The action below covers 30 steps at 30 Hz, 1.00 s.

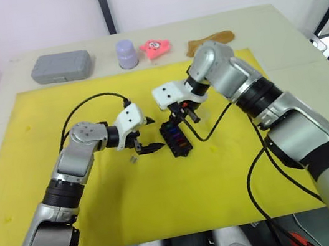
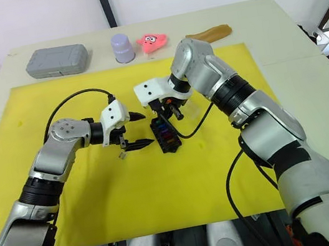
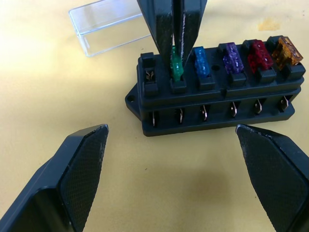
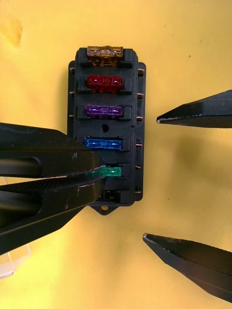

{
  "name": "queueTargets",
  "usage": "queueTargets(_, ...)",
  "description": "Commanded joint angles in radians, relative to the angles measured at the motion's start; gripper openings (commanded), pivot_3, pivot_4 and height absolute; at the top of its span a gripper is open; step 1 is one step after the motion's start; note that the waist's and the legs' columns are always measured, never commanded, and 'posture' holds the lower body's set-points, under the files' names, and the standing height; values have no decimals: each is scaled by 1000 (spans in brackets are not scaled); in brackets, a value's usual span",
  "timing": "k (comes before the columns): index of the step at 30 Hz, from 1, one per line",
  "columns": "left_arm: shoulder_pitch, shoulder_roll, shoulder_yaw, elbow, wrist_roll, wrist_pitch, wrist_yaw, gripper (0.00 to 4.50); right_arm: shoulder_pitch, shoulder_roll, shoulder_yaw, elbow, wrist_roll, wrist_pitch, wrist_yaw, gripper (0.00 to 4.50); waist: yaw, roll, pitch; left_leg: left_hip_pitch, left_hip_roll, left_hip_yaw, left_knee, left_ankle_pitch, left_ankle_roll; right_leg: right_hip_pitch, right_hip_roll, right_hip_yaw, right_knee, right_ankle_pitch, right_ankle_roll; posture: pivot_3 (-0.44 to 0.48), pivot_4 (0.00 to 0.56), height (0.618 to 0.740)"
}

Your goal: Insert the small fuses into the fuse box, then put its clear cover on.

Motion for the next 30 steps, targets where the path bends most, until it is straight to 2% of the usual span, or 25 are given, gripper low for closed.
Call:
queueTargets(1,-10,-2,-1,-22,2,-8,0,4437,7,6,3,12,-31,-11,-26,0,0,0,0,0,0,0,0,0,0,0,0,0,0,0,0,0,150,731)
queueTargets(20,-7,2,1,-21,3,-7,-2,4437,-23,-5,-39,-11,-10,0,-35,0,0,0,0,0,0,0,0,0,-1,-1,0,0,2,0,0,0,150,731)
queueTargets(23,-8,2,0,-17,4,-10,-2,4500,-17,-5,-37,-18,-11,-1,-35,991,0,0,0,0,0,0,0,0,-1,-1,0,0,2,0,0,0,150,731)
queueTargets(25,-9,2,1,-15,4,-11,-3,4500,-16,-4,-36,-19,-9,1,-37,1945,1,0,0,0,0,0,0,0,-1,-1,0,0,2,0,0,0,150,731)
queueTargets(30,-7,3,1,-16,5,-11,-1,4500,-17,-7,-42,-25,-3,0,-37,1945,0,0,0,0,0,0,0,0,-1,-1,0,0,2,0,0,0,150,731)
